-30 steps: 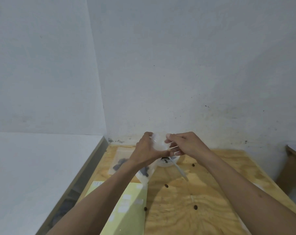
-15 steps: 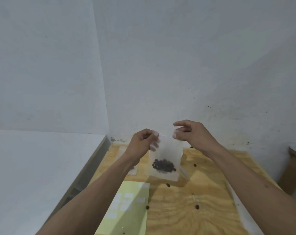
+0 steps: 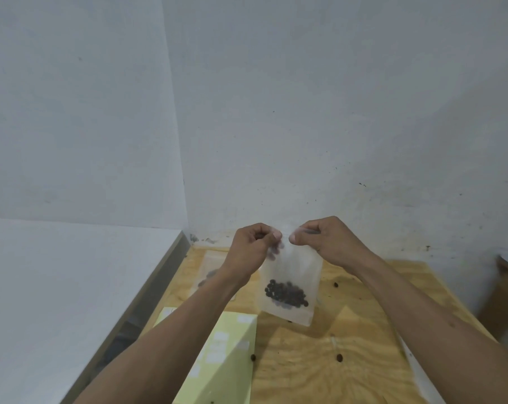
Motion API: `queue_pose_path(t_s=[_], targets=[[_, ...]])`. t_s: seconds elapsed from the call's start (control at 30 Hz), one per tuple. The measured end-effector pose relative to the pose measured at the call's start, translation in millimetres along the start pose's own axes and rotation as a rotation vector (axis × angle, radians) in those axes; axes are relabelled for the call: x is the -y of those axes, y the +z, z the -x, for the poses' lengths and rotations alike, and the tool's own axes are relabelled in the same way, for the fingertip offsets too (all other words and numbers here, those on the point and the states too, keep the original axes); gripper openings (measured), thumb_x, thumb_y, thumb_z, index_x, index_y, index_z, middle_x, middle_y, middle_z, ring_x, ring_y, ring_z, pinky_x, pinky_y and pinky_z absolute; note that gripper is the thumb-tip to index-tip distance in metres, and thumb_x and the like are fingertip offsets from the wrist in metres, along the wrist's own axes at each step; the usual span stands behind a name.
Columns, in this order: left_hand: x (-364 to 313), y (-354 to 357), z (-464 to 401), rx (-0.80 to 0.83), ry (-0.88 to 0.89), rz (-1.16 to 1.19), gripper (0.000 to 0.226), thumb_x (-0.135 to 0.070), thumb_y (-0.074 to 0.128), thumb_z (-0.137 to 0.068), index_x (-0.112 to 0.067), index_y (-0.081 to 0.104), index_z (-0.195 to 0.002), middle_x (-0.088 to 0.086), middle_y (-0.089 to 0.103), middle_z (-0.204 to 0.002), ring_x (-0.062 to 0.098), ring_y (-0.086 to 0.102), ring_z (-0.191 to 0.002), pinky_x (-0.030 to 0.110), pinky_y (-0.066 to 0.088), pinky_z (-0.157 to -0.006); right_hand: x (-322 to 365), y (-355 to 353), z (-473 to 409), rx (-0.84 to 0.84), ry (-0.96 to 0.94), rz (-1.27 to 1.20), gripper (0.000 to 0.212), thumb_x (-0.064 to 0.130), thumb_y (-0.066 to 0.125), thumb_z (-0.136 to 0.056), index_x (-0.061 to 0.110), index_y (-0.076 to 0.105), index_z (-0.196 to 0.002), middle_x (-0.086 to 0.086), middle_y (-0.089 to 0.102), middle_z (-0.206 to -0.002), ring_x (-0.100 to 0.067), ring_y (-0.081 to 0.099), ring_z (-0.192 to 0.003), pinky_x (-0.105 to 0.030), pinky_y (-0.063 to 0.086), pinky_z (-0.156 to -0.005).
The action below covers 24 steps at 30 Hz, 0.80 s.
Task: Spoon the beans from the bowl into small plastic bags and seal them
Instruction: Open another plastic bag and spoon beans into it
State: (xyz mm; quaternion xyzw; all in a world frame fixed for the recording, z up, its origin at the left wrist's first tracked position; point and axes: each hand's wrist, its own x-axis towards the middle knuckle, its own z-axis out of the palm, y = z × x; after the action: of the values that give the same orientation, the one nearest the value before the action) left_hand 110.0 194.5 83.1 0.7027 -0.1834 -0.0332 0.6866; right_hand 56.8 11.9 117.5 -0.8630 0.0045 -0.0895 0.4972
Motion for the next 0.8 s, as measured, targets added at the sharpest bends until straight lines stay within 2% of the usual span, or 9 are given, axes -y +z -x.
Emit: queue_pose_path(t_s=[0.07, 0.17, 0.3, 0.4, 0.47, 0.57, 0.63, 0.73, 0.8], targets=[[-2, -1, 2, 0.029, -0.015, 0.028, 0.015, -0.013, 0.068, -0.095, 0.001, 0.072, -0.091, 0.009, 0.073, -0.078, 0.017, 0.066, -0.069, 0.027, 0.056, -0.063, 0, 1, 0, -0.014, -0.008, -0.013, 0.007, 0.032, 0.077, -0.085, 0.026, 0.081, -0.085, 0.015, 0.078, -0.095, 0.003, 0.068, -0.099, -0.021, 0.048, -0.084], [-5, -3, 4, 0.039, -0.019, 0.038, 0.014, -0.014, 0.071, -0.093, 0.001, 0.073, -0.091, 0.011, 0.073, -0.082, 0.014, 0.064, -0.065, 0.021, 0.053, -0.062, -3, 0, 0, -0.018, -0.003, -0.066, 0.011, 0.035, 0.078, -0.085, 0.026, 0.081, -0.091, 0.013, 0.078, -0.094, 0.002, 0.07, -0.09, -0.021, 0.049, -0.079], [-6, -12, 2, -0.094, -0.028, 0.058, 0.014, -0.006, 0.071, -0.089, 0.007, 0.072, -0.084, 0.012, 0.07, -0.073, 0.018, 0.057, -0.06, 0.018, 0.048, -0.057, -14, 0, -2, -0.014, 0.063, -0.157, 0.011, 0.027, 0.079, -0.087, 0.018, 0.081, -0.093, 0.003, 0.078, -0.084, -0.01, 0.069, -0.076, -0.035, 0.06, -0.086], [-5, -10, 4, -0.154, -0.053, 0.09, 0.011, -0.001, 0.071, -0.083, 0.009, 0.071, -0.079, 0.015, 0.068, -0.069, 0.02, 0.054, -0.056, 0.02, 0.047, -0.056, -18, 7, -6, -0.088, 0.079, -0.126, 0.002, 0.018, 0.08, -0.086, 0.017, 0.081, -0.085, 0.001, 0.078, -0.08, -0.013, 0.07, -0.076, -0.034, 0.061, -0.083], [-4, -8, 4, -0.187, -0.052, 0.098, 0.01, 0.0, 0.07, -0.083, 0.008, 0.071, -0.078, 0.013, 0.067, -0.067, 0.017, 0.053, -0.054, 0.018, 0.047, -0.06, -18, 14, -9, -0.134, 0.085, -0.109, 0.002, 0.02, 0.081, -0.085, 0.018, 0.081, -0.084, 0.002, 0.078, -0.079, -0.014, 0.071, -0.077, -0.032, 0.061, -0.08], [-2, -14, 1, -0.215, -0.054, 0.123, 0.012, -0.003, 0.07, -0.085, 0.007, 0.071, -0.078, 0.011, 0.066, -0.066, 0.017, 0.052, -0.054, 0.021, 0.046, -0.072, -19, 17, -11, -0.109, 0.131, -0.25, 0.018, 0.027, 0.081, -0.084, 0.01, 0.08, -0.089, -0.005, 0.079, -0.085, -0.016, 0.072, -0.076, -0.03, 0.062, -0.079], [-1, -22, -2, -0.214, -0.047, 0.135, 0.015, -0.006, 0.071, -0.087, 0.007, 0.072, -0.079, 0.009, 0.065, -0.065, 0.018, 0.052, -0.056, 0.022, 0.044, -0.075, -21, 18, -10, -0.096, 0.158, -0.356, 0.023, 0.026, 0.078, -0.087, 0.003, 0.077, -0.092, -0.013, 0.076, -0.087, -0.018, 0.069, -0.072, -0.033, 0.062, -0.08], [1, -29, -1, -0.155, -0.023, 0.086, 0.019, -0.016, 0.072, -0.091, 0.002, 0.076, -0.085, 0.005, 0.069, -0.067, 0.013, 0.06, -0.061, 0.014, 0.048, -0.064, -24, 22, -14, -0.2, 0.171, -0.384, 0.02, 0.02, 0.079, -0.086, 0.0, 0.078, -0.089, -0.011, 0.074, -0.078, -0.016, 0.065, -0.063, -0.039, 0.061, -0.081], [2, -32, -1, -0.121, -0.025, 0.101, 0.018, -0.018, 0.069, -0.094, -0.003, 0.078, -0.09, 0.01, 0.074, -0.078, 0.015, 0.064, -0.071, 0.022, 0.055, -0.066, -21, 26, -18, -0.256, 0.202, -0.384, 0.017, 0.017, 0.08, -0.086, 0.0, 0.078, -0.088, -0.011, 0.076, -0.077, -0.018, 0.066, -0.064, -0.04, 0.062, -0.081]])
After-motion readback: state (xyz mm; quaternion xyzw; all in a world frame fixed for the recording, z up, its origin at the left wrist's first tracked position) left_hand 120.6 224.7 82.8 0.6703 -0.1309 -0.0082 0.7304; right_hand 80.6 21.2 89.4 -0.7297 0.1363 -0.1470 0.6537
